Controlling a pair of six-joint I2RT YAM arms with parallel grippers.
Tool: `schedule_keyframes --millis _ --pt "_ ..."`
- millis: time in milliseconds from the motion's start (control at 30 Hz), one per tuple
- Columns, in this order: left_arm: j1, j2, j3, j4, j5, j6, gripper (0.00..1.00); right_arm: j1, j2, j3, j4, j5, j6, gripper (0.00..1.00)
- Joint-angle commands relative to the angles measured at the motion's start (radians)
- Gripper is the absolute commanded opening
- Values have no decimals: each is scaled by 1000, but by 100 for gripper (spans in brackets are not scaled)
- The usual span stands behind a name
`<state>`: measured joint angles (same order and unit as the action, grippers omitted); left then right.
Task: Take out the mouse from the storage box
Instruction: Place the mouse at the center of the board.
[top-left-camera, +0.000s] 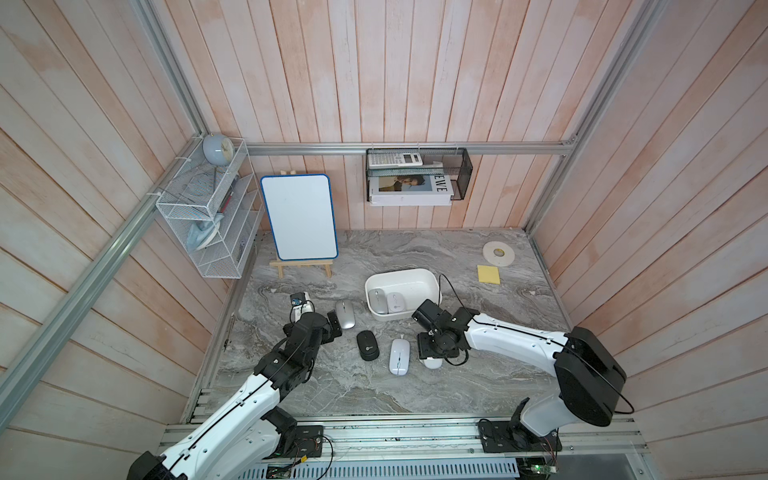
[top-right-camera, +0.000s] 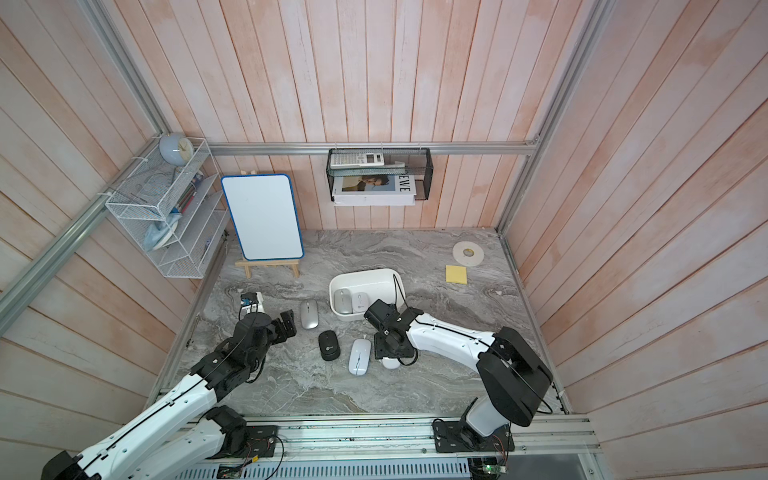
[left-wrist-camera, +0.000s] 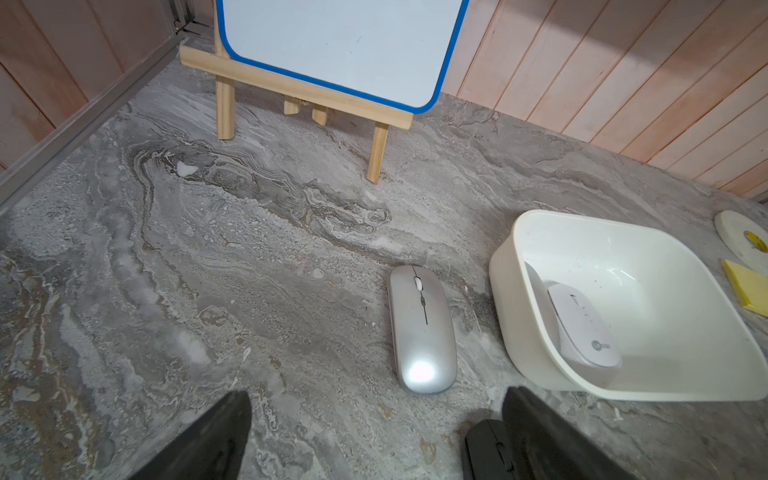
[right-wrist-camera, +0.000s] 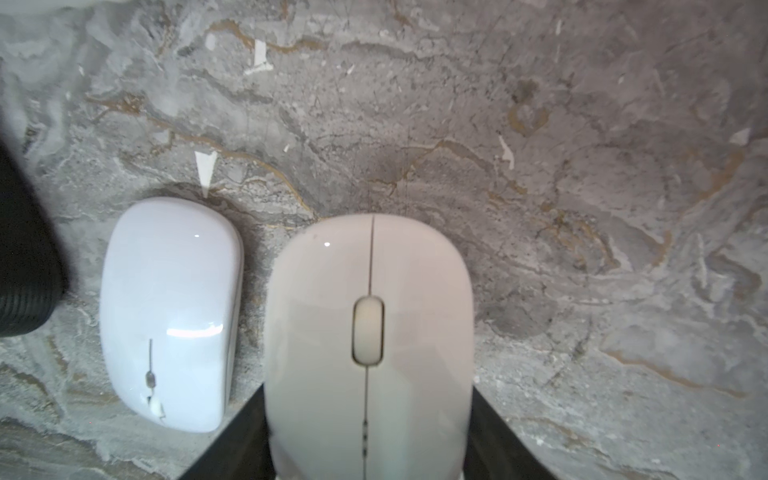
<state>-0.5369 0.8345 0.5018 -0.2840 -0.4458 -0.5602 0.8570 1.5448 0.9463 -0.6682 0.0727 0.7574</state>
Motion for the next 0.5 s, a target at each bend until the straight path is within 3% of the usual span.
schedule_keyframes --millis 0,467 --pt "5 -1 6 5 7 9 100 7 26 1 12 3 -4 56" --pt "5 25 11 0 -5 10 100 4 106 16 21 16 -28 59"
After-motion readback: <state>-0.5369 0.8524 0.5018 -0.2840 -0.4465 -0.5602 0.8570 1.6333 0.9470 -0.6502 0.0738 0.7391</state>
